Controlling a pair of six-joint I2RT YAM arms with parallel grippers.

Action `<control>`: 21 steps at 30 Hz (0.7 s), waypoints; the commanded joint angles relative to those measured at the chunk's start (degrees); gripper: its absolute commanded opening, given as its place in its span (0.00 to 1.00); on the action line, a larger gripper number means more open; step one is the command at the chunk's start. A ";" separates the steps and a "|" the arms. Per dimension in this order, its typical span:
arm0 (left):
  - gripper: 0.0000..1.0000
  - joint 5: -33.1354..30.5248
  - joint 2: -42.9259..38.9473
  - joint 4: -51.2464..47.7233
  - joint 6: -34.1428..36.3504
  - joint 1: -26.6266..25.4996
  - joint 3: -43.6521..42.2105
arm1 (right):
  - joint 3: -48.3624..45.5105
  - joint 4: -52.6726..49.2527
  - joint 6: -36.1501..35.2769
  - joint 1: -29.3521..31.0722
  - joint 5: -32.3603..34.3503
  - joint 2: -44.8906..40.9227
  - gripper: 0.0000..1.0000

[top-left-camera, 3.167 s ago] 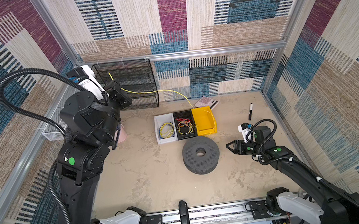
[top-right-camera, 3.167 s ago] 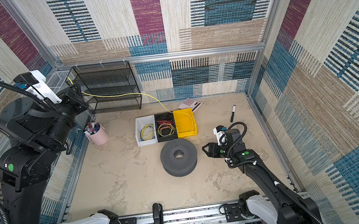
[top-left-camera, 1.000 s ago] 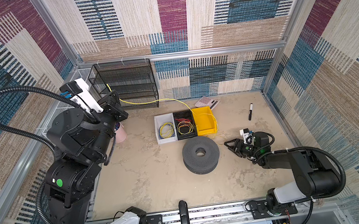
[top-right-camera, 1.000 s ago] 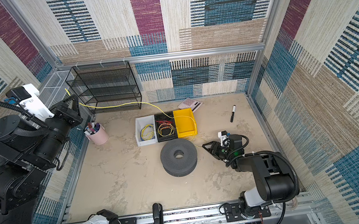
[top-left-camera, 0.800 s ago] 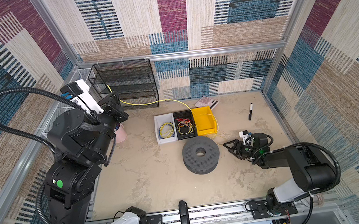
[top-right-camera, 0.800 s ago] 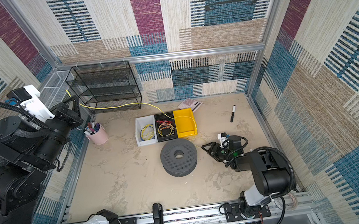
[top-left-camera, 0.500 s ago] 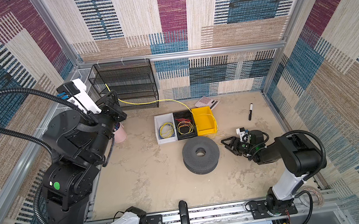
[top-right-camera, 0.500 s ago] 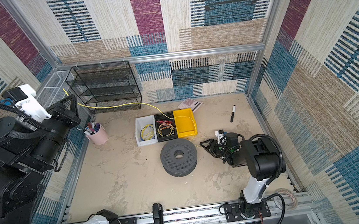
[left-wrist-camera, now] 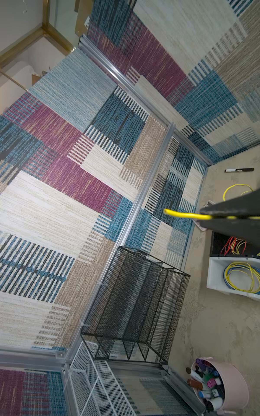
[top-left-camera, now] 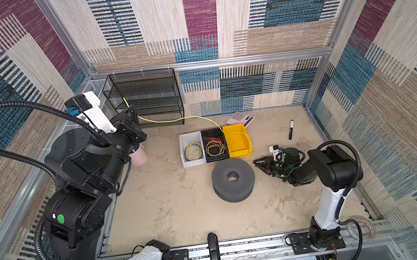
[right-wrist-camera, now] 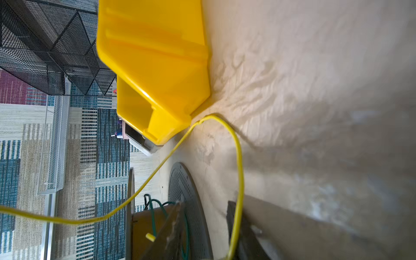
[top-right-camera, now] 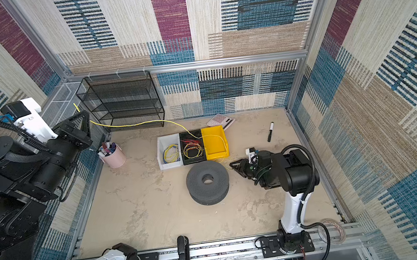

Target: Wrap the cables

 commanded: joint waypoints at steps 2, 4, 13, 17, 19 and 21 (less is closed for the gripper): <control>0.00 1.67 -0.19 -0.80 0.01 0.05 0.43 | 0.48 -0.35 0.90 0.17 1.05 0.34 0.19; 0.00 1.89 -0.41 -0.63 0.32 0.05 0.02 | 0.40 -0.75 0.94 0.16 0.72 -0.55 0.08; 0.00 -3.06 0.20 1.56 4.94 0.05 3.69 | 2.78 -32.82 -18.70 -2.53 11.09 -23.05 0.00; 0.00 -7.72 3.84 -0.75 8.22 0.05 14.80 | 6.35 -46.75 -27.59 -8.03 18.88 -30.50 0.00; 0.00 -10.00 6.06 -2.35 9.62 0.09 20.45 | 8.91 -51.45 -31.19 -9.74 24.23 -31.15 0.00; 0.00 -11.94 7.52 -3.42 11.21 0.05 24.85 | 11.25 -54.44 -33.47 -10.79 28.30 -30.85 0.00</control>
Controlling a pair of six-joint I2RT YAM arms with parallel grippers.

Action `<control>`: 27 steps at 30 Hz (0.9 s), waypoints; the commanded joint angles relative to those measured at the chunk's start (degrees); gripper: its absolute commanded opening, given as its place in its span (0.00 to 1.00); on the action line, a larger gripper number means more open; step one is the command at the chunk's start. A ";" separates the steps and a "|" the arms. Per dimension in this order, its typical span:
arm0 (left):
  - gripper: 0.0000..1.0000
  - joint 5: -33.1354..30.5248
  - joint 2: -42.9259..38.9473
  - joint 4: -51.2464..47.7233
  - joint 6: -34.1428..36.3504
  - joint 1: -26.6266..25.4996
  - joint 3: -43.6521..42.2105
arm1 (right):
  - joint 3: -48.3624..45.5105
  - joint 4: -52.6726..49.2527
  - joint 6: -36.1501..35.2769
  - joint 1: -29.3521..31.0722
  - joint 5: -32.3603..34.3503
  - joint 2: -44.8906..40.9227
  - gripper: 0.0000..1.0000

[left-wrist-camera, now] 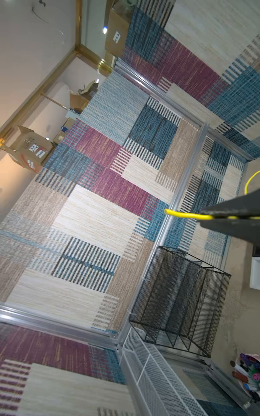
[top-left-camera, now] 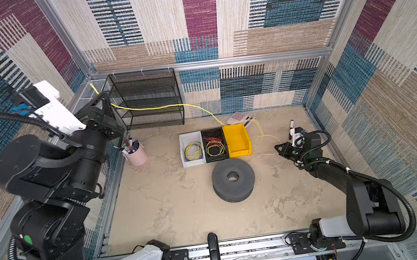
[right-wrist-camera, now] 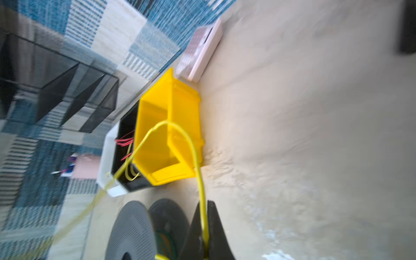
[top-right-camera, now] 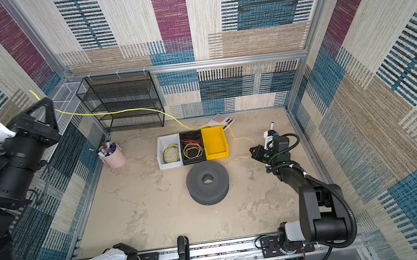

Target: Wrap the cables

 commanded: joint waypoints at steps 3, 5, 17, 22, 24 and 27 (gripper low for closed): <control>0.00 -7.84 0.67 -0.34 6.18 0.05 4.22 | 5.67 -14.26 -10.68 -1.42 16.17 0.26 0.00; 0.00 -9.74 -0.50 0.80 7.41 0.05 3.51 | 7.05 -15.51 -12.36 -1.85 20.13 0.49 0.00; 0.00 -17.82 -2.68 4.48 15.65 -2.70 5.45 | 8.70 -16.19 -15.43 -9.94 28.27 6.00 0.00; 0.00 -21.47 -3.54 7.05 18.79 -5.31 4.08 | 7.44 -14.81 -16.50 -11.91 29.27 7.86 0.00; 0.00 -22.52 -3.32 8.01 20.24 -6.32 4.03 | 7.39 -14.62 -16.83 -13.25 28.14 8.63 0.00; 0.00 -24.37 -2.86 9.27 22.16 -8.00 4.08 | 6.31 -13.68 -16.96 -14.49 27.62 9.54 0.00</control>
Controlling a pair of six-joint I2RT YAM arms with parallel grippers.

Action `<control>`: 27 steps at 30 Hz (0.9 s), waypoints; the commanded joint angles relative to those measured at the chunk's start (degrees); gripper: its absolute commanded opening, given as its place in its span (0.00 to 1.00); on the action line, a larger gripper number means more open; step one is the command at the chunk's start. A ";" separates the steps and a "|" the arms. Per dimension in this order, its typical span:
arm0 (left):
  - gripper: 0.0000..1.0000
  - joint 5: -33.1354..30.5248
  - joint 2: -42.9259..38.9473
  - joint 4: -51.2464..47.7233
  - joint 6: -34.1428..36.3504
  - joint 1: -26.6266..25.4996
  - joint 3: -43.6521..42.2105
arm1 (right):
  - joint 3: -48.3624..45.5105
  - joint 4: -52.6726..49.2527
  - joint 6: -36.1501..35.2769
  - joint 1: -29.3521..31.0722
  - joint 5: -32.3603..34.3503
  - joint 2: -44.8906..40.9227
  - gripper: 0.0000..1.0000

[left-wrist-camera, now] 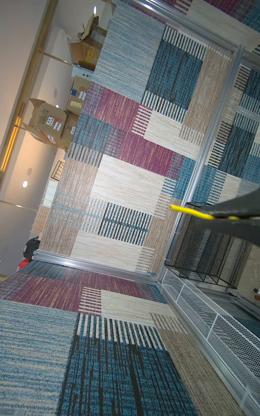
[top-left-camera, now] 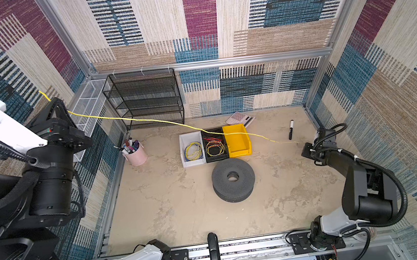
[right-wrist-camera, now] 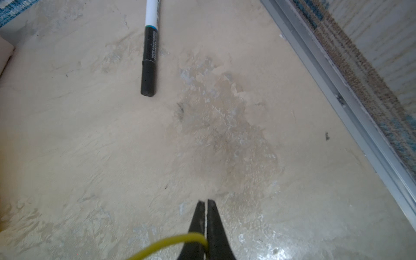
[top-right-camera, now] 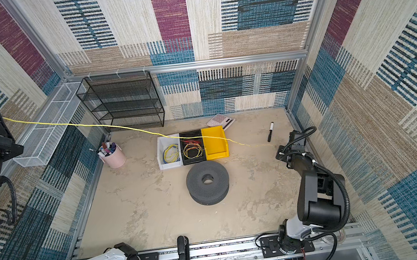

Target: Wrap the cables

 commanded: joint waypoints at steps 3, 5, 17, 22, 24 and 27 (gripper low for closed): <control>0.00 -9.49 0.20 11.04 6.35 -1.99 0.21 | -1.40 1.29 0.36 -2.09 3.70 1.55 0.00; 0.00 -10.48 0.40 11.86 7.51 -2.60 0.00 | -1.56 1.68 0.61 -2.48 3.61 1.39 0.00; 0.00 -5.55 2.33 7.21 0.52 -3.37 -6.04 | -0.86 0.21 0.95 -3.06 -4.77 -2.26 0.03; 0.00 -1.33 3.87 4.01 -4.80 -3.37 -6.17 | -2.00 0.32 1.52 -2.97 -9.04 -3.70 0.29; 0.00 1.63 4.31 3.35 -7.72 -3.36 -7.00 | -2.21 0.29 1.62 -3.03 -10.71 -4.61 0.37; 0.00 3.44 5.98 1.69 -10.54 -3.37 -7.06 | -2.44 0.02 1.59 -2.97 -12.23 -6.75 0.54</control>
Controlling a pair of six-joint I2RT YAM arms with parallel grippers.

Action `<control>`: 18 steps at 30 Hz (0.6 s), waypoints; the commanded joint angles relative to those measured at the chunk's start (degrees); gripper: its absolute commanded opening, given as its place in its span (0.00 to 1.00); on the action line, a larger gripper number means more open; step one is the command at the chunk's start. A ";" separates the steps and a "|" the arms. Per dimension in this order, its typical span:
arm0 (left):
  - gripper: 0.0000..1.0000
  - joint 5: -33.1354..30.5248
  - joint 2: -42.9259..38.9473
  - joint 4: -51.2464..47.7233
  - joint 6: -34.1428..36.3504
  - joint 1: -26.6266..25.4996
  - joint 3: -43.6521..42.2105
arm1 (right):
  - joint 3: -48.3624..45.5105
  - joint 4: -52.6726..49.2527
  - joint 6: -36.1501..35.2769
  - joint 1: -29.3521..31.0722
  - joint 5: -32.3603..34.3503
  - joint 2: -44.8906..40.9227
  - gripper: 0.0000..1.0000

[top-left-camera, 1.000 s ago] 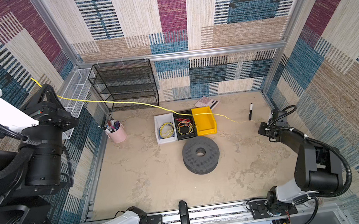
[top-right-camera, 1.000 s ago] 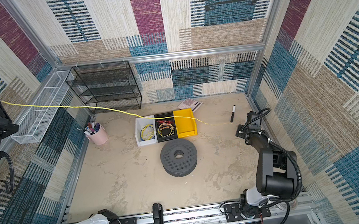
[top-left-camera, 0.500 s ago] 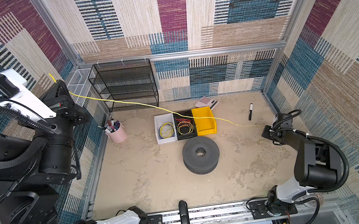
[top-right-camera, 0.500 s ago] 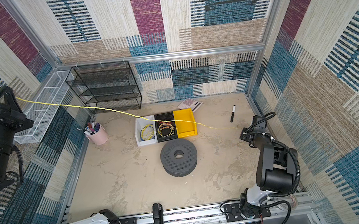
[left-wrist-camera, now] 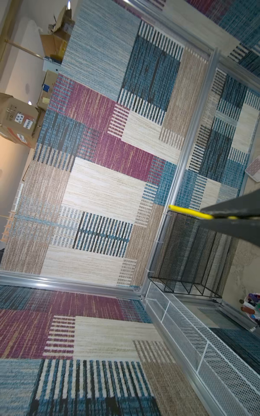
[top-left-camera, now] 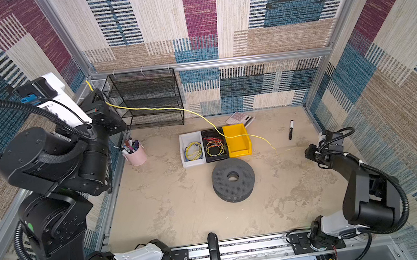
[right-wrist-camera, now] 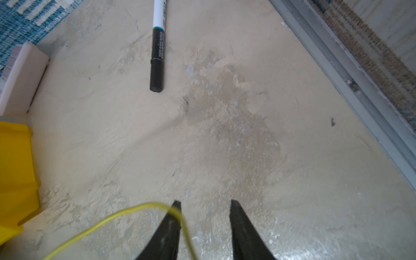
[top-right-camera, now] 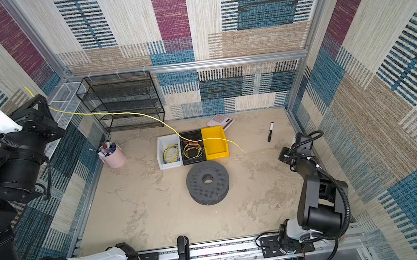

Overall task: Wrap the cables
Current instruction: 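Release the yellow wire with the right gripper and lower the left gripper toward the bins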

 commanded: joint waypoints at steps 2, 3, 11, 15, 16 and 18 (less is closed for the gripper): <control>0.00 4.29 1.86 -1.46 -6.73 0.03 -1.26 | -0.45 0.63 0.29 0.02 -4.59 -3.59 0.62; 0.00 4.57 2.15 -1.43 -7.20 0.06 -1.41 | -0.54 0.57 0.35 0.03 -5.06 -4.40 0.64; 0.00 5.20 2.71 -1.46 -9.74 -0.23 -5.57 | -1.52 2.59 2.60 0.05 -14.17 -11.51 0.67; 0.00 5.71 1.84 -3.75 -12.18 -0.34 -9.20 | 0.55 2.44 4.76 1.99 -20.07 -14.61 0.68; 0.00 6.13 1.59 -4.67 -12.79 -0.34 -10.04 | 1.89 1.56 5.01 3.38 -21.46 -15.16 0.67; 0.00 6.83 1.01 -7.08 -13.99 -0.34 -11.51 | 4.90 -0.87 4.67 6.68 -21.81 -16.38 0.67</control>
